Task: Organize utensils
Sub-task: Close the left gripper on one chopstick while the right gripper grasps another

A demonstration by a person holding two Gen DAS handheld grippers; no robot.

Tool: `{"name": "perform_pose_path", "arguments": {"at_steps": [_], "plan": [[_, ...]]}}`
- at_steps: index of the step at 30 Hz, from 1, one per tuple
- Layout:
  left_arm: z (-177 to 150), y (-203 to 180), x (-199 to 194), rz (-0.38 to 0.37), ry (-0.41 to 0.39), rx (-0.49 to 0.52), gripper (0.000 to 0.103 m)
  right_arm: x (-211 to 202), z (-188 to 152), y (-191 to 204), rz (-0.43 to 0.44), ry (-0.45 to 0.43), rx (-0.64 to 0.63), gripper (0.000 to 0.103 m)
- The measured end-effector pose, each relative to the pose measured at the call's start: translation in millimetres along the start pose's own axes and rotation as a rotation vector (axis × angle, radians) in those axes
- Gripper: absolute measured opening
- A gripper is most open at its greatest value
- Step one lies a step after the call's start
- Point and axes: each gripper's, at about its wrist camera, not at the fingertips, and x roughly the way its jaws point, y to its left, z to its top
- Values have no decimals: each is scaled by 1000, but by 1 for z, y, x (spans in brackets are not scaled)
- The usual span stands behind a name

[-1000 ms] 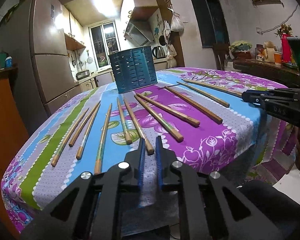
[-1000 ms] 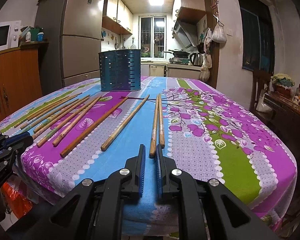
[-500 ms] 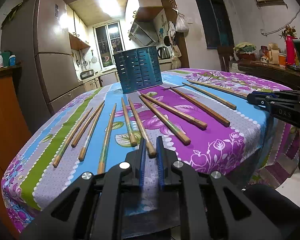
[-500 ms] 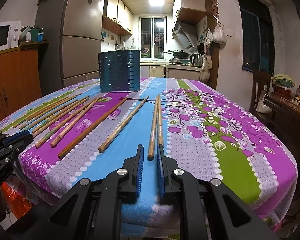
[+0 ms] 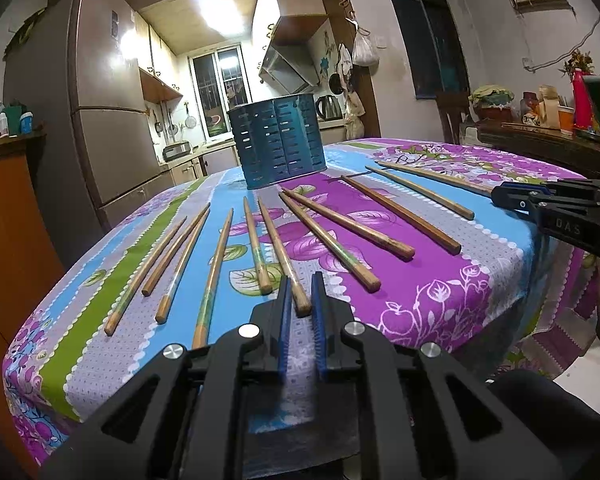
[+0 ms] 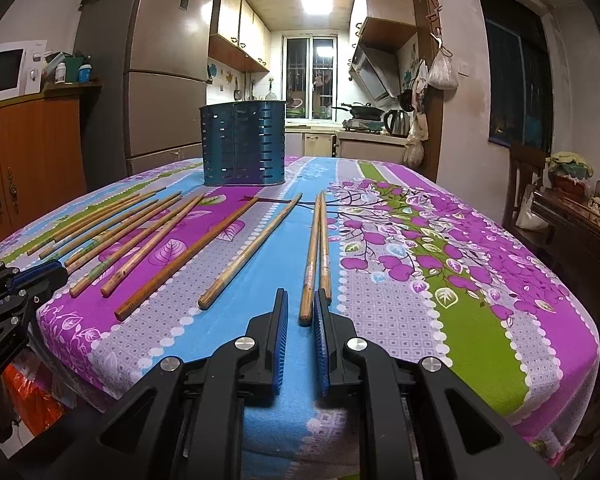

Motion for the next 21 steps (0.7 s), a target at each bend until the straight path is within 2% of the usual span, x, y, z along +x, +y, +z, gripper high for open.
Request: {"name": "perform_pose_path", "arguments": {"at_steps": [4,7,16,21], "plan": [[-5,-4,-1,27,-8,35,8,9,-10,2,-2,-2,-3,13],[-5,-3,-1,30,-7,41,8,15,-19,3,4,-2,-4,9],[-5,-7,-5,28,14,51,5,22,-32,1,-7,-18,9,7],[6,-9,-18,29,-29,51,5,14,-30,-2,-11,-50,-3,7]]}}
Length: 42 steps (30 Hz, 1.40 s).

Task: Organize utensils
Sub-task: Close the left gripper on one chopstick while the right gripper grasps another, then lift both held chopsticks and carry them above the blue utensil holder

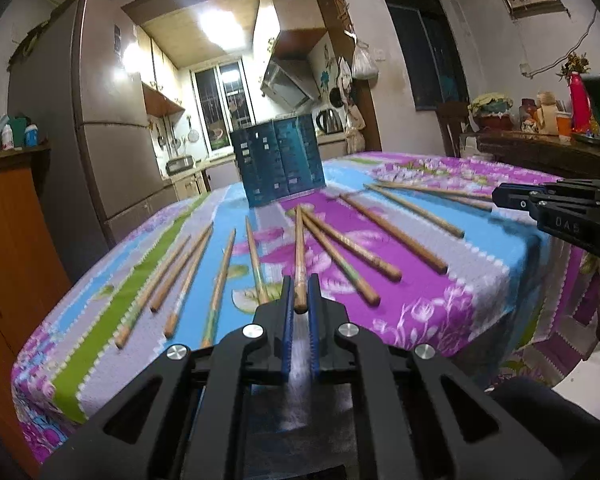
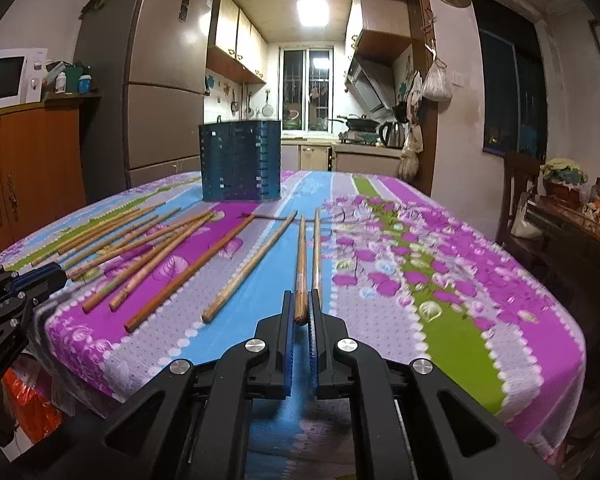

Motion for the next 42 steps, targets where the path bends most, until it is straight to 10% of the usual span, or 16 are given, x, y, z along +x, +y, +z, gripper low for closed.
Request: {"name": "perform_pose_path", "arguments": {"at_steps": [19,42], "plan": [[121,32,-13,22,-301,-4,5,-24,108,2,76,-213,-146,7],[220,84,54,-95,-189,-114,5,51,244,-8,186,-59,-138,7]]}}
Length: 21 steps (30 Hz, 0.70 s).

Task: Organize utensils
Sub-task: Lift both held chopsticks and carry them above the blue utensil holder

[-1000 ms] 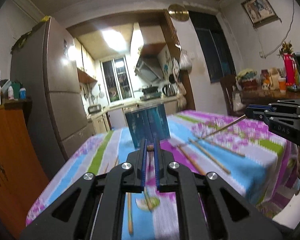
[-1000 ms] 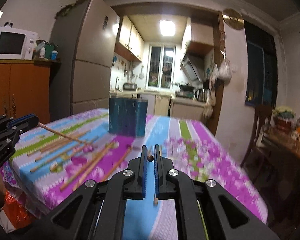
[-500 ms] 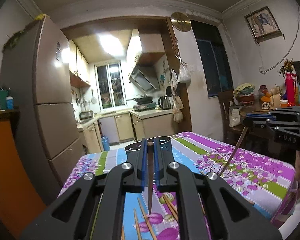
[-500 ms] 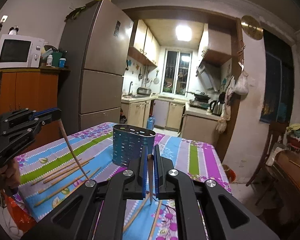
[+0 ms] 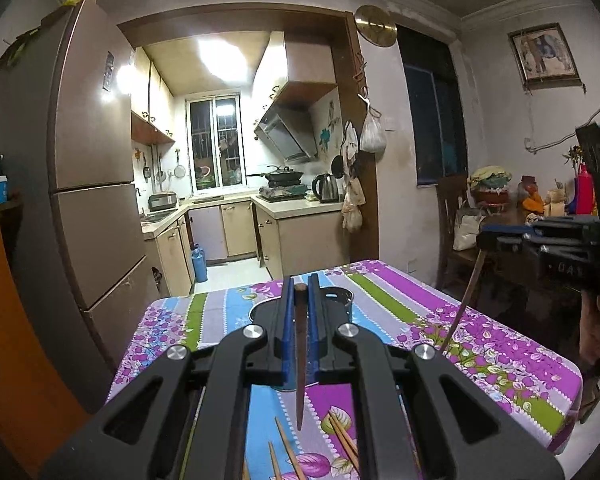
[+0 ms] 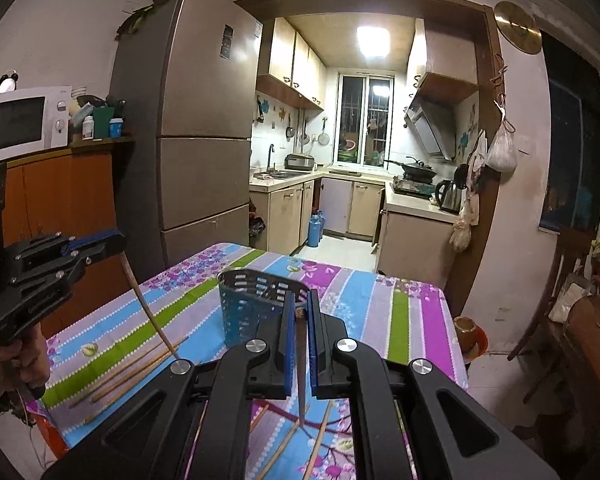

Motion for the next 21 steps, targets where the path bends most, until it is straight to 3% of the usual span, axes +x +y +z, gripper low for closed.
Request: {"name": "perform_pose_path", "arguments": {"at_steps": [11,21], "plan": [[36,10,13,28,18,-10,5,22,57,-4,26,23,-3,7],[89,28,22,65,-29,-28,5,44,118,-8,32,-2,4,7]]}}
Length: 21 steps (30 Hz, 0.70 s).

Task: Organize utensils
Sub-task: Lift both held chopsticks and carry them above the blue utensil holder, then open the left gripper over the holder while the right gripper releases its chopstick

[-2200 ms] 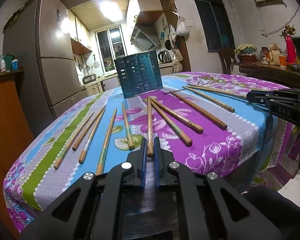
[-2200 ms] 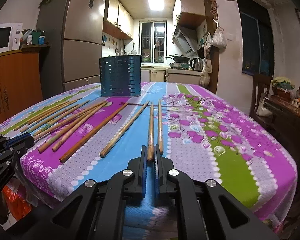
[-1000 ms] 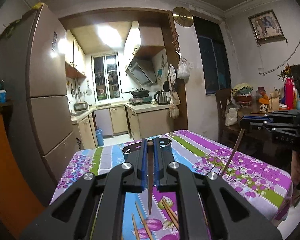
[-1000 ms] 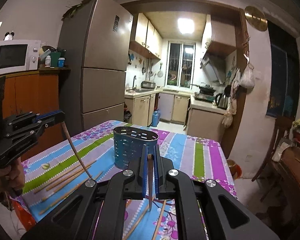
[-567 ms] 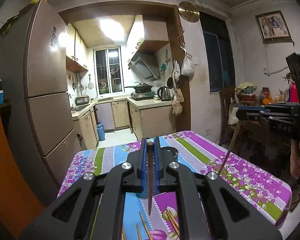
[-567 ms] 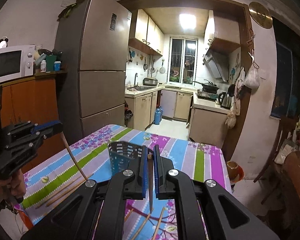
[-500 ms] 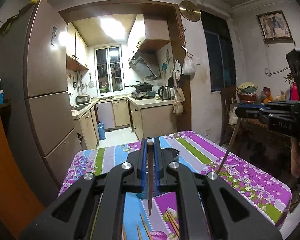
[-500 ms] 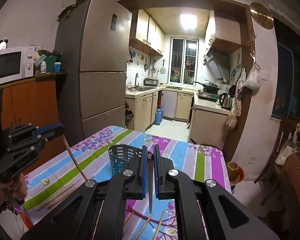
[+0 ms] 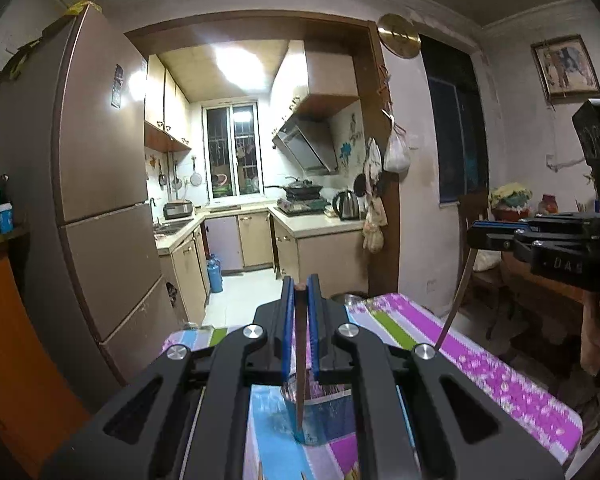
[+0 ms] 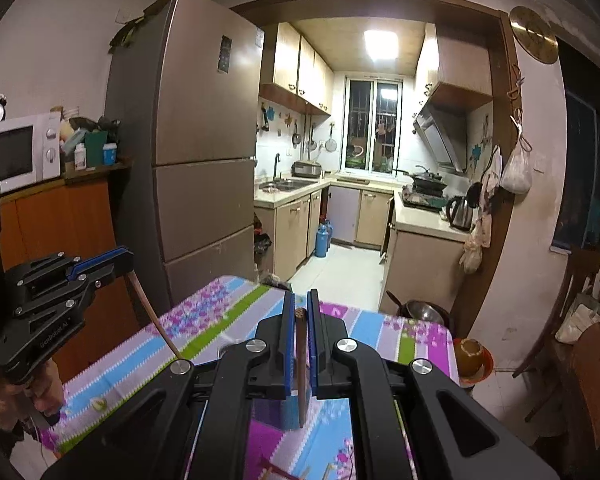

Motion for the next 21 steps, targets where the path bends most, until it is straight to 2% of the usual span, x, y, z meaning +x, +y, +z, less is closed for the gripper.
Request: {"name": "perform_pose_path", "arguments": {"at_steps": [9,15,21], "plan": [[32,-4,23,-3,-36,9,5,29,42,-7,10,-20,10,7],[33,-5,49,-11,-18,1,5,58,40,-8,31,5,15,7],[20,1,78,-19,22,-15,5,90,27,-13,42,46,26,7]]}}
